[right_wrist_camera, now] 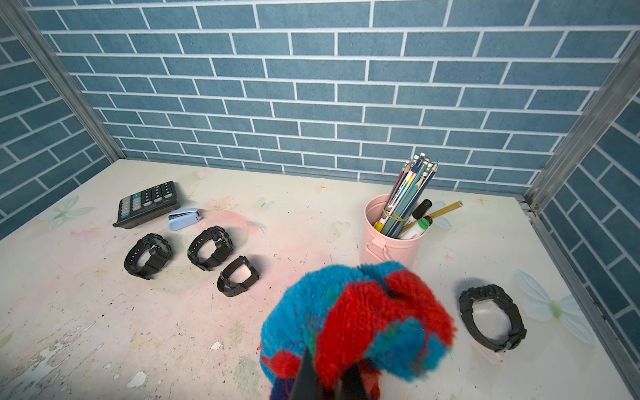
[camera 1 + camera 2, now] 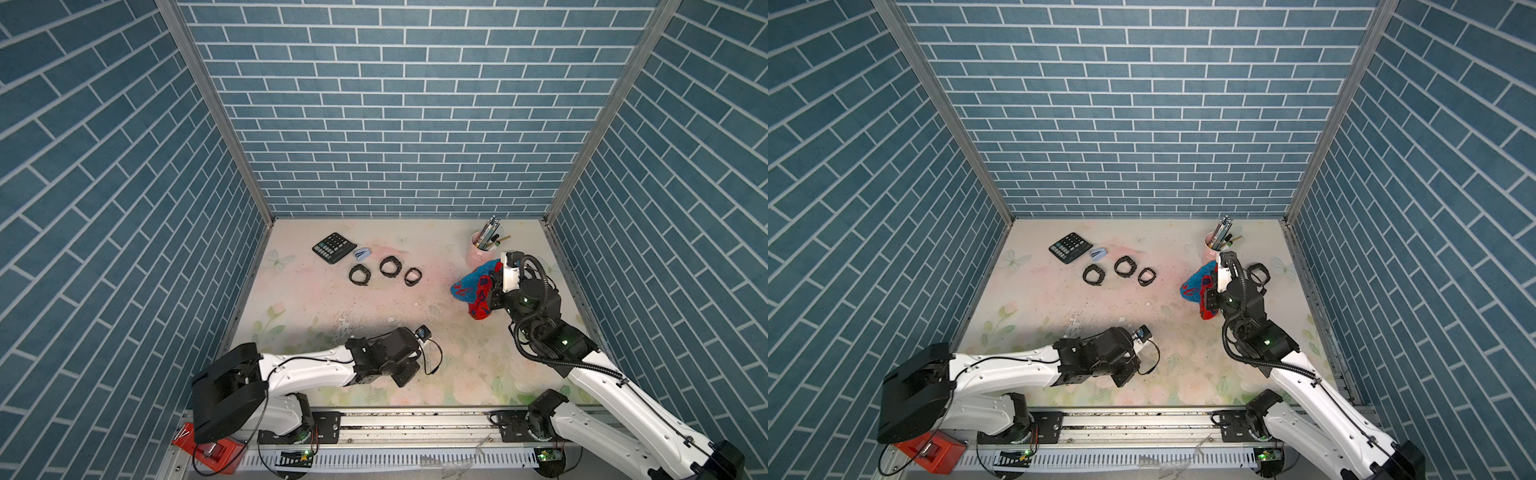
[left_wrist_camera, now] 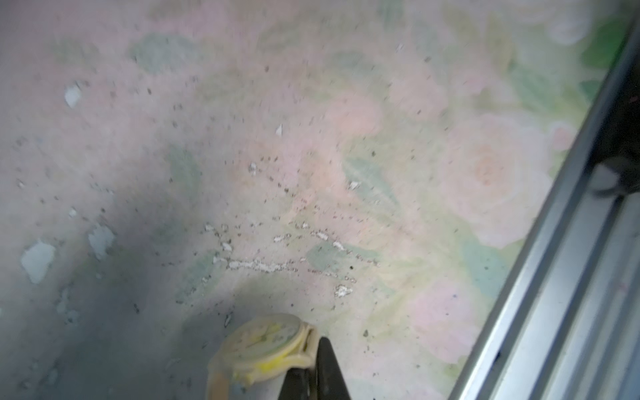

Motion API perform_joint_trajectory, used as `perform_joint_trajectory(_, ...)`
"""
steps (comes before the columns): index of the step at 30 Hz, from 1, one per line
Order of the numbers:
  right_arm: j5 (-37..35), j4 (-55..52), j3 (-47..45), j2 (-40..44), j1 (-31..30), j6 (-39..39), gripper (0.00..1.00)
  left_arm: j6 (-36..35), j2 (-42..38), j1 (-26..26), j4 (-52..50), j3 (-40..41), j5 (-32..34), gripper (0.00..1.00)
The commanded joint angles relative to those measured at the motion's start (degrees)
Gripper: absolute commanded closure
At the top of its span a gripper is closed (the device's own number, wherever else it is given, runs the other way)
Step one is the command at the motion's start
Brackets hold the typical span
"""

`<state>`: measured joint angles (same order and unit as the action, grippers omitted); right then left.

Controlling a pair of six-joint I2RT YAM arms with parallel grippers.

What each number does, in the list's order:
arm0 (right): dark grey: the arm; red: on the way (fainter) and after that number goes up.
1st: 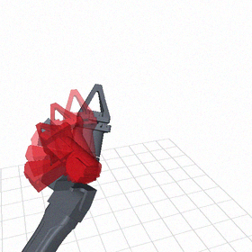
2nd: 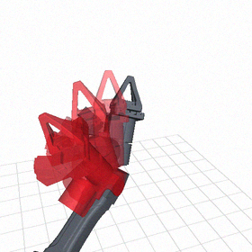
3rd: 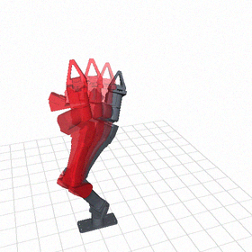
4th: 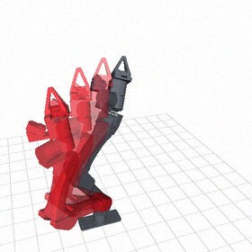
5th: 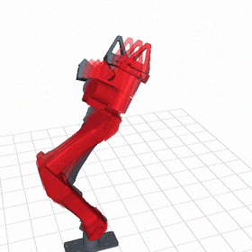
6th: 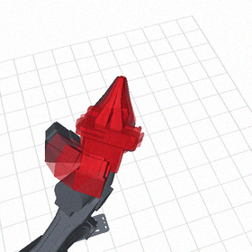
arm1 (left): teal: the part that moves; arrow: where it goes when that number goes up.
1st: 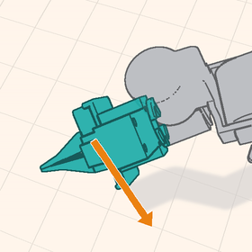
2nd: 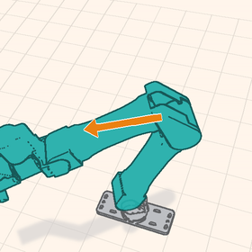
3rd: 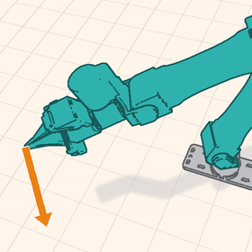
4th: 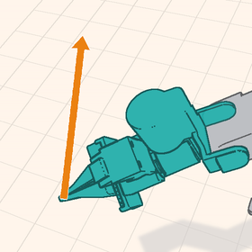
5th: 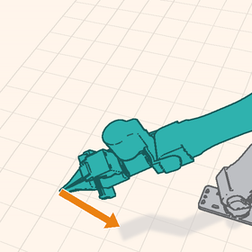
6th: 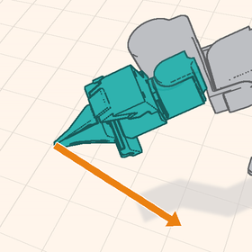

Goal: Wipe the watch dial
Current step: Pick up the watch at the center of the board.

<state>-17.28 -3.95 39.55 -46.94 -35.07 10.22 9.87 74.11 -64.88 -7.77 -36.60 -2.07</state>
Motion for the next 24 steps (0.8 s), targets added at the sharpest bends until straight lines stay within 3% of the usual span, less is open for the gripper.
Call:
perform_joint_trajectory(1, -0.12, 0.96, -0.08, 0.02, 0.34, 0.7, 1.0, -7.72, -4.75, 0.19, 7.18, 1.64, -2.86, 1.0)
perform_joint_trajectory(8, -0.56, 0.71, -0.75, -0.3, 0.44, 0.38, 1.0, -19.73, -11.77, 0.14, 24.88, 6.05, -8.71, 1.0)
perform_joint_trajectory(12, -0.61, -0.01, -1.01, -1.01, 0.62, 0.28, 1.0, -25.38, -10.85, 0.33, 25.5, 3.36, -12.14, 1.0)
perform_joint_trajectory(17, 1.16, -1.84, -0.79, -2.87, 0.78, 0.52, 1.0, -28.59, -9.38, 1.6, 27.78, 1.19, -17.49, 1.0)
perform_joint_trajectory(24, 3.4, -6.05, 3.87, -4.54, 1.25, -2.22, 1.0, -31.02, -4.7, 5.89, 40.59, 3.95, -23.03, 1.0)
